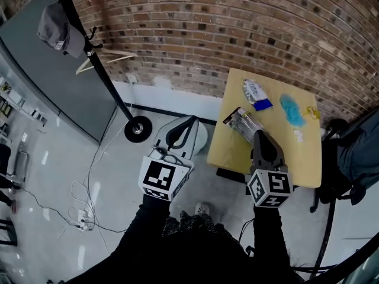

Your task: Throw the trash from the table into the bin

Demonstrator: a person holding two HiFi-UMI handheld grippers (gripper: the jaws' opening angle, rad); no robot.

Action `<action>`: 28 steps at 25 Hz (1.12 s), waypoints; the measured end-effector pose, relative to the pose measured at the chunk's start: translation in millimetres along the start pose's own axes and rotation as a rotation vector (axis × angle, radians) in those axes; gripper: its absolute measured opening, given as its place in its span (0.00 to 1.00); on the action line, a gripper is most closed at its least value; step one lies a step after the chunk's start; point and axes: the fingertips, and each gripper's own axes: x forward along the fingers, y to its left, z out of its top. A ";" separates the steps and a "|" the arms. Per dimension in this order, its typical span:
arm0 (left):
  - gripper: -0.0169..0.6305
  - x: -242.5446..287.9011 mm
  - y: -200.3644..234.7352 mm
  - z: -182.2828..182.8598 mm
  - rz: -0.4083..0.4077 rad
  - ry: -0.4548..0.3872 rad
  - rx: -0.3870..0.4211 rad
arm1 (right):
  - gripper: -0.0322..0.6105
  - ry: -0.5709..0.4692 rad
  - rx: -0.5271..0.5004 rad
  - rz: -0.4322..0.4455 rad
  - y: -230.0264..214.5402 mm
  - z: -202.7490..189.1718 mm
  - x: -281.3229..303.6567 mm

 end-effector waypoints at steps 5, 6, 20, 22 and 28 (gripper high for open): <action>0.04 17.3 6.1 -6.6 0.020 0.012 -0.004 | 0.05 0.006 0.014 0.005 -16.9 -4.3 20.4; 0.04 19.8 7.9 -8.7 0.021 0.017 -0.004 | 0.05 0.008 0.017 0.002 -19.3 -5.4 23.9; 0.04 50.6 64.3 -34.2 -0.070 0.040 -0.031 | 0.05 0.055 -0.029 -0.101 -11.0 -19.8 68.7; 0.04 56.5 72.8 -35.3 -0.101 0.039 -0.032 | 0.05 0.063 -0.032 -0.129 -8.5 -23.6 73.3; 0.04 70.6 87.8 -43.3 -0.170 0.052 -0.033 | 0.10 0.086 -0.015 -0.151 -4.1 -38.1 86.2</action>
